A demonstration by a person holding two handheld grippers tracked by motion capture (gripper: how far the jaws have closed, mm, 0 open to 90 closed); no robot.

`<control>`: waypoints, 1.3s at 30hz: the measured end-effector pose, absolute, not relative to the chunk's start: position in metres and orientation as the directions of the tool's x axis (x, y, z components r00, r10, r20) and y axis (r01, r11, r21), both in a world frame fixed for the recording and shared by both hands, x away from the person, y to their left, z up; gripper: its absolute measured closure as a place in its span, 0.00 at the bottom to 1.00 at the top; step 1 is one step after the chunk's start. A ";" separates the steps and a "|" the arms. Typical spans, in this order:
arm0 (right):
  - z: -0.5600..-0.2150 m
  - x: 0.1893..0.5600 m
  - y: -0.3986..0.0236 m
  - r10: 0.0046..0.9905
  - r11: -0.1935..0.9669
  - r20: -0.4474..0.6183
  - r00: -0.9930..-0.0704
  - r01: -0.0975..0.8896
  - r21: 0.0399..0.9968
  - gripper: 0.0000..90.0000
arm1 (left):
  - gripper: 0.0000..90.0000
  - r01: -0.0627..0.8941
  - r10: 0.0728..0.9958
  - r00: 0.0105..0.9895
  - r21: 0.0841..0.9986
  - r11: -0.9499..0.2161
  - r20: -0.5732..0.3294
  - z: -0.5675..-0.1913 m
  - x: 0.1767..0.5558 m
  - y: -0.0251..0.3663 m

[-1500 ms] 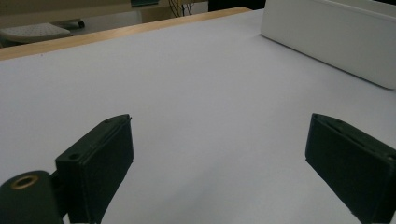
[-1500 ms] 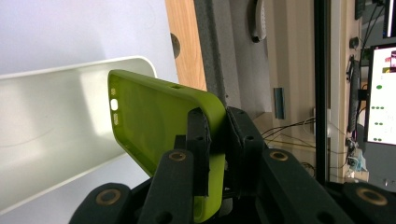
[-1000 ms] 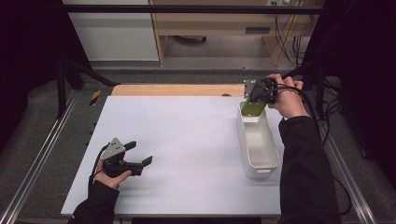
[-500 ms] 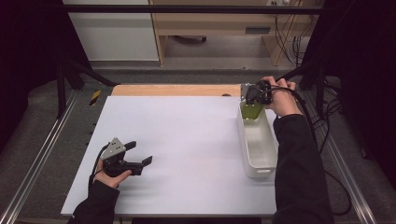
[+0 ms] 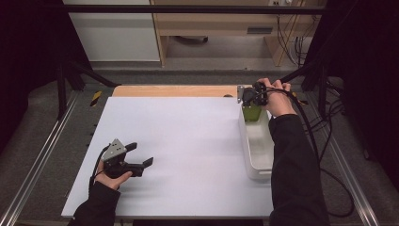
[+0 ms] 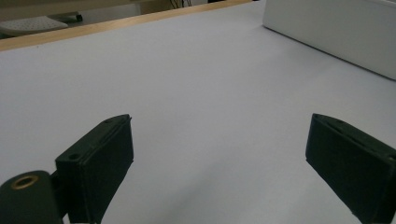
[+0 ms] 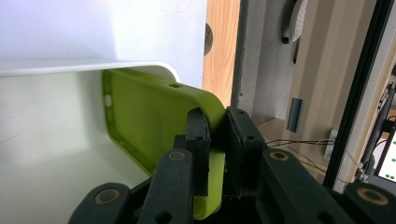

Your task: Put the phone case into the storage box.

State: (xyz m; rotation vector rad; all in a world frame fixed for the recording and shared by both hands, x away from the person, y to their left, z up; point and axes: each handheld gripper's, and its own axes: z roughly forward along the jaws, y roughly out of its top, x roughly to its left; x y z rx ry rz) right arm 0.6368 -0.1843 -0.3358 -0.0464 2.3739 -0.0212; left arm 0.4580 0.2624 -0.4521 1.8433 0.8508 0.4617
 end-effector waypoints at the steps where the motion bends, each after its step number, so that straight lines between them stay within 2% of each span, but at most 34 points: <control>1: -0.337 0.637 -0.184 -0.037 0.999 -0.696 -0.717 -0.026 -0.027 0.88 | 0.08 0.345 0.732 0.678 0.907 -0.241 -0.064 -0.452 0.458 0.262; 15: -0.339 0.642 -0.183 -0.024 1.000 -0.704 -0.709 -0.011 -0.023 0.83 | 0.08 0.346 0.732 0.678 0.907 -0.239 -0.065 -0.452 0.458 0.263; 16: -0.340 0.642 -0.183 -0.027 1.000 -0.710 -0.704 -0.012 -0.026 0.79 | 0.08 0.346 0.732 0.678 0.907 -0.240 -0.065 -0.452 0.458 0.263; 17: -0.340 0.642 -0.183 -0.027 1.000 -0.710 -0.704 -0.012 -0.026 0.79 | 0.08 0.346 0.732 0.678 0.907 -0.240 -0.065 -0.452 0.458 0.262; 23: -0.333 0.639 -0.185 0.029 1.000 -0.718 -0.696 0.016 0.024 0.57 | 0.08 0.346 0.732 0.678 0.907 -0.241 -0.064 -0.452 0.458 0.262; 26: -0.330 0.638 -0.185 0.050 0.999 -0.714 -0.698 0.026 0.044 0.52 | 0.08 0.345 0.733 0.677 0.908 -0.237 -0.066 -0.452 0.458 0.263; 30: -0.320 0.631 -0.187 0.148 0.985 -0.698 -0.700 0.043 0.165 0.43 | 0.08 0.344 0.732 0.678 0.908 -0.238 -0.065 -0.451 0.458 0.263; 35: -0.313 0.623 -0.189 0.222 0.964 -0.679 -0.700 0.054 0.259 0.37 | 0.08 0.344 0.732 0.678 0.910 -0.232 -0.070 -0.451 0.457 0.263; 36: -0.308 0.617 -0.190 0.277 0.944 -0.660 -0.698 0.070 0.322 0.34 | 0.08 0.343 0.732 0.678 0.910 -0.231 -0.070 -0.451 0.457 0.263; 37: -0.308 0.617 -0.190 0.277 0.944 -0.660 -0.698 0.070 0.322 0.34 | 0.08 0.342 0.730 0.679 0.911 -0.231 -0.070 -0.451 0.457 0.263; 38: -0.304 0.612 -0.191 0.334 0.918 -0.641 -0.691 0.082 0.389 0.31 | 0.07 0.344 0.732 0.678 0.910 -0.232 -0.070 -0.451 0.457 0.263; 39: -0.304 0.612 -0.191 0.334 0.918 -0.641 -0.691 0.082 0.389 0.31 | 0.07 0.344 0.732 0.678 0.910 -0.232 -0.070 -0.451 0.457 0.263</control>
